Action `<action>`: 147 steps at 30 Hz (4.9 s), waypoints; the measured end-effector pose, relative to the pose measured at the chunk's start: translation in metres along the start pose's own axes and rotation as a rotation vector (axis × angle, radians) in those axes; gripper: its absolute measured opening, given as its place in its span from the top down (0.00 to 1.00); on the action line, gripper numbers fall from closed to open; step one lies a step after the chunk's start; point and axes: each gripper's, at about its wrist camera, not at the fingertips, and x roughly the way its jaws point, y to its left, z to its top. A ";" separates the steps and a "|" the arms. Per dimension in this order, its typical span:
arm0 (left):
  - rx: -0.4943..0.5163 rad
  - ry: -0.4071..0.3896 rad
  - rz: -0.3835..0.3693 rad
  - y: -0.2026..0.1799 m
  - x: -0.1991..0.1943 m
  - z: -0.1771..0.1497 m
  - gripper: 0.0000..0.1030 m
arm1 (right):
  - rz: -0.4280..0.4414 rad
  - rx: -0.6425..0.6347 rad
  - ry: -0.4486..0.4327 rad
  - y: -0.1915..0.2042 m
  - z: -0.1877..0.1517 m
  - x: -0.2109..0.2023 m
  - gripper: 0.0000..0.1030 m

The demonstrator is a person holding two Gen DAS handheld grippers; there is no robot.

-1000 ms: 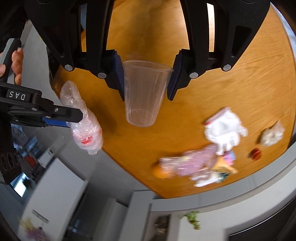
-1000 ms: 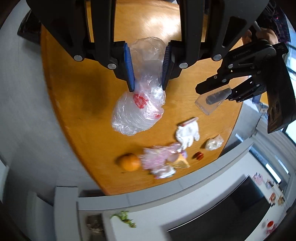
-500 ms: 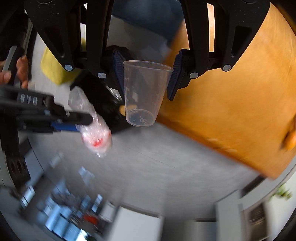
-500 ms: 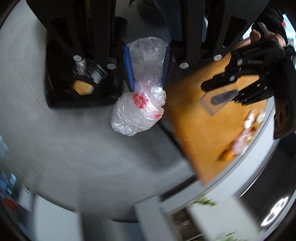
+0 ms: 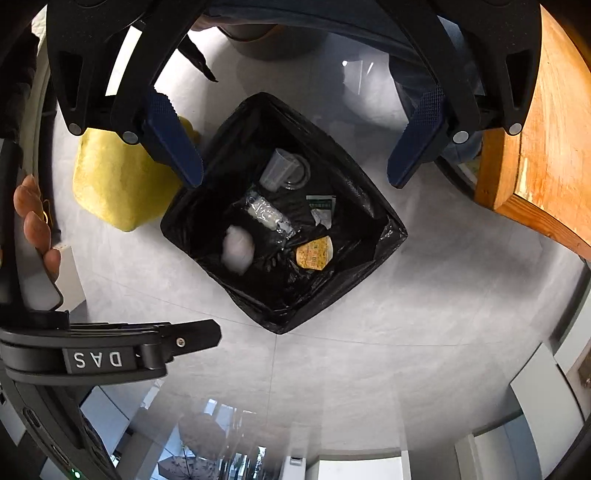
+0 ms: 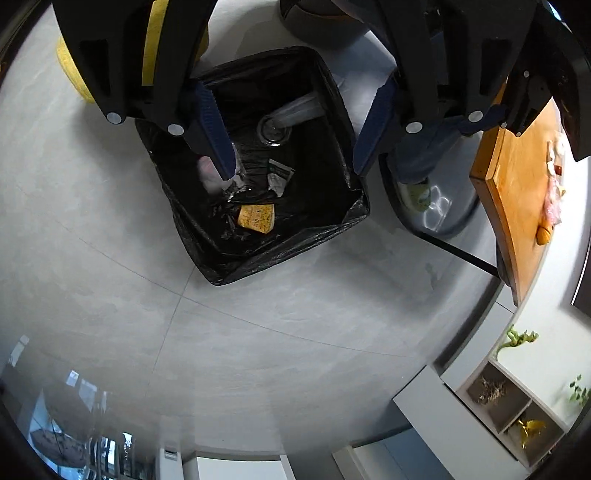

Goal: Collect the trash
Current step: 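Carry the clear cup and red-printed bag to the bin and open both tools, then move both tools back over the table, then grasp the white glove with the left tool while the right tool grasps the pink rubber-band bag, then carry the glove and pink bag to the bin and open both tools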

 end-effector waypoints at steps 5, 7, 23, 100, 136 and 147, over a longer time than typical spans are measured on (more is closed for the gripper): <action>-0.046 -0.025 -0.006 0.015 -0.015 -0.004 0.06 | 0.022 -0.014 -0.007 0.007 0.001 -0.003 0.35; -0.062 -0.037 -0.006 0.024 -0.020 -0.008 0.06 | 0.031 -0.033 -0.008 0.017 0.001 -0.005 0.35; -0.309 -0.161 0.128 0.150 -0.101 -0.078 0.06 | 0.135 -0.366 0.032 0.204 -0.004 -0.004 0.35; -0.683 -0.254 0.373 0.330 -0.235 -0.250 0.86 | 0.334 -0.846 0.141 0.490 -0.043 0.028 0.76; 0.021 -0.036 -0.021 0.013 -0.019 -0.015 0.06 | -0.018 -0.069 0.042 0.025 0.014 0.011 0.41; -0.054 -0.079 -0.007 0.042 -0.037 -0.030 0.06 | 0.045 -0.174 0.019 0.076 0.014 -0.009 0.40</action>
